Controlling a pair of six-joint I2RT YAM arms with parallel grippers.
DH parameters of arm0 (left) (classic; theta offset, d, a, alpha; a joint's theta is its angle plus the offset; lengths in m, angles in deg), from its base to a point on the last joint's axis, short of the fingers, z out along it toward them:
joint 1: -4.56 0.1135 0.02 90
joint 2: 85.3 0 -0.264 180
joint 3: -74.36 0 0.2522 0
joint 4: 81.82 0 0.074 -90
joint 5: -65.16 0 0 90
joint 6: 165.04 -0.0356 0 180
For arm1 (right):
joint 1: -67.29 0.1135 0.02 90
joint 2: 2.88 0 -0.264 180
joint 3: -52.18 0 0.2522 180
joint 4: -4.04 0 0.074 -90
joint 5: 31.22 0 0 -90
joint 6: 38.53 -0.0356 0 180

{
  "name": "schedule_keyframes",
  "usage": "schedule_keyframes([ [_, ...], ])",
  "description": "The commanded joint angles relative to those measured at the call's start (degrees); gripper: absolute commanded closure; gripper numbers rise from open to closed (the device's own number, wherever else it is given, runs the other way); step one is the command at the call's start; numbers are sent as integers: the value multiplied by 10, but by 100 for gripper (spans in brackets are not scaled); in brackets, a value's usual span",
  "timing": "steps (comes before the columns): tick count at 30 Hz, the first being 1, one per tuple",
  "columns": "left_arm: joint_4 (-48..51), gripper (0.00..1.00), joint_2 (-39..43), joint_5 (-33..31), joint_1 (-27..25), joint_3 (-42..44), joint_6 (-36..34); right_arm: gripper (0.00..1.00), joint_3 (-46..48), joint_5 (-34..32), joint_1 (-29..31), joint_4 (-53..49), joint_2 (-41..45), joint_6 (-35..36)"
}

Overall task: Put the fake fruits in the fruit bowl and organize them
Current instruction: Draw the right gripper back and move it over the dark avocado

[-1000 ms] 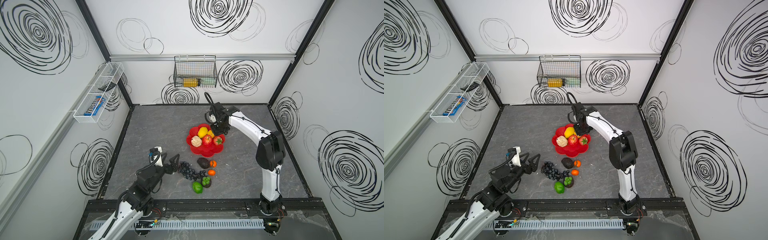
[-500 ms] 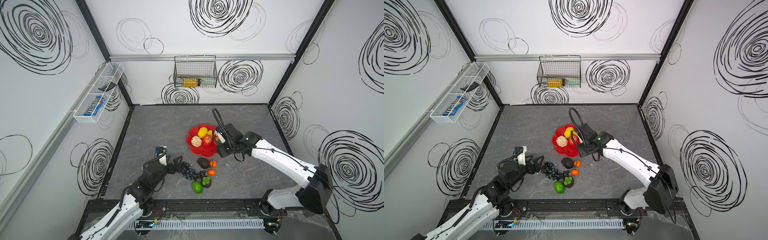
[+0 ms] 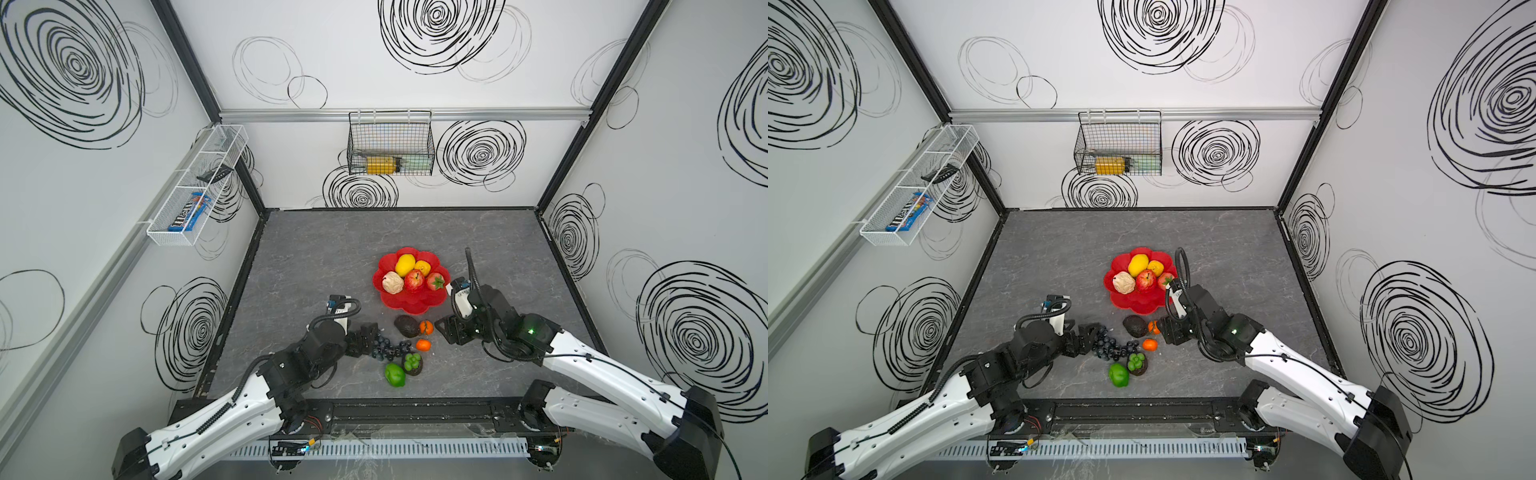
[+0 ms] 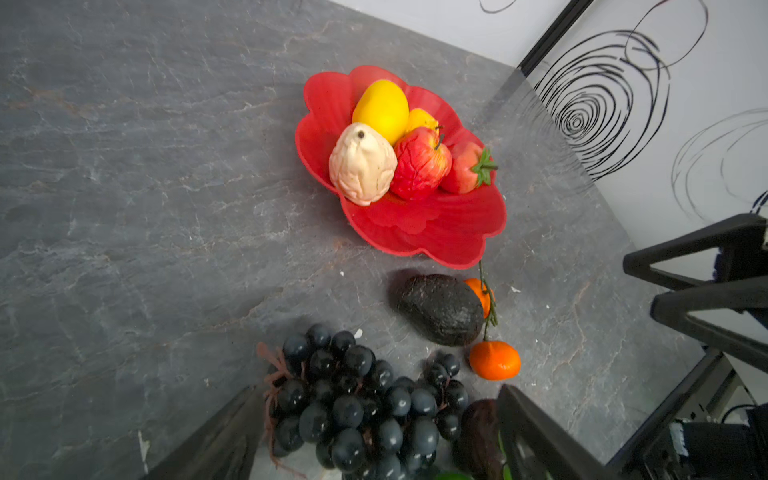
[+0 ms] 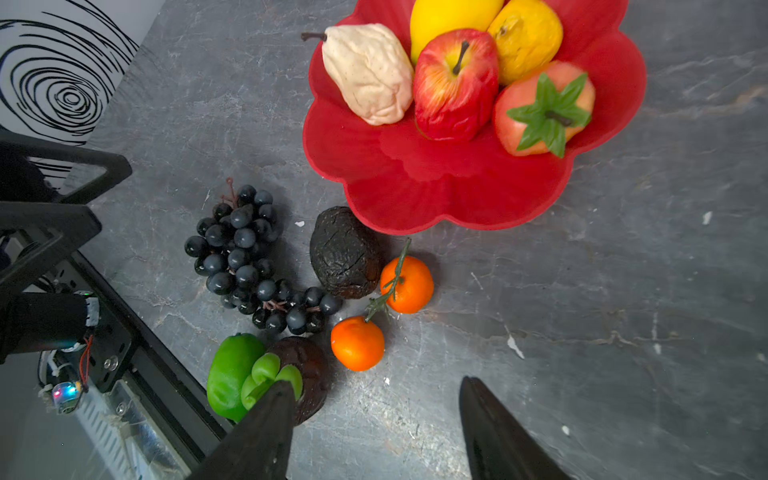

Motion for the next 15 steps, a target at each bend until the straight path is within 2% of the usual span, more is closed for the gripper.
schedule_keyframes([
  [1, 24, 8, 0, -42, -19, -21, 28, 32, 31, 32, 13, 74, 12, -29],
  [5, 31, 7, 13, -53, -27, -23, 22, 31, 55, 35, 31, 125, -3, -14],
  [9, 57, 4, 46, -92, -20, -38, 3, 28, 46, 14, 43, 151, -42, 15],
  [11, 57, 2, 69, -104, -9, -38, 0, 27, 40, 7, 45, 164, -65, 30],
  [15, 37, 1, 106, -88, 27, -32, -12, 27, 19, 4, 48, 175, -114, 48],
])
